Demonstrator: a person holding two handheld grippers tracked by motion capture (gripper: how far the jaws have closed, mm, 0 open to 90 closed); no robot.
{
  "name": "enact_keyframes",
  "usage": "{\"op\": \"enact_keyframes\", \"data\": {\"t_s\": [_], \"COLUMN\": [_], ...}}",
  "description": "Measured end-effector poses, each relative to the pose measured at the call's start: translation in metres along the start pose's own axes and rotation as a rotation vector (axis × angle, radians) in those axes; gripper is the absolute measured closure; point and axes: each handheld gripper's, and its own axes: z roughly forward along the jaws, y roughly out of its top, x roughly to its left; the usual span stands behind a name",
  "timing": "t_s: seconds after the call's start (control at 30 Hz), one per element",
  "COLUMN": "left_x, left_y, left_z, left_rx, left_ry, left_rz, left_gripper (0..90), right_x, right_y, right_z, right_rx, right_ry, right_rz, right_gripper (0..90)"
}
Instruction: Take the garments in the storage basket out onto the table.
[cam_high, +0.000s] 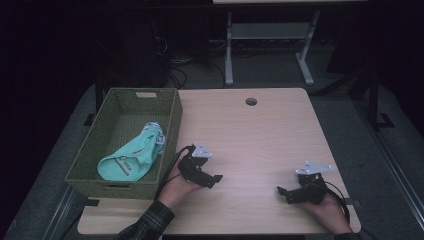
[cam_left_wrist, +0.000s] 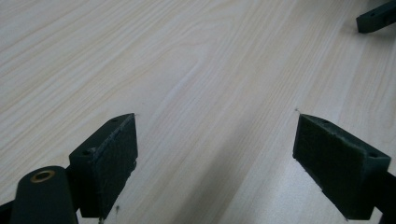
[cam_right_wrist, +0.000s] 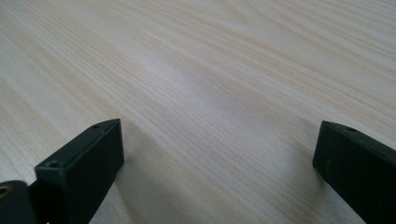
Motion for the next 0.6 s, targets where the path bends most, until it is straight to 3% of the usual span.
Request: {"op": "enact_keyframes", "data": {"t_s": [0.6], "left_x": [0.0012], "left_y": [0.0056], "left_z": [-0.0059], "left_rx": [0.001], "left_ry": [0.002], "left_rz": [0.01], "left_gripper": [13.3], "right_x": [0.0], "right_y": [0.0], "right_z": [0.0], "right_rx": [0.0], "right_ry": [0.0], "right_rz": [0.0], "right_gripper": [1.4]}}
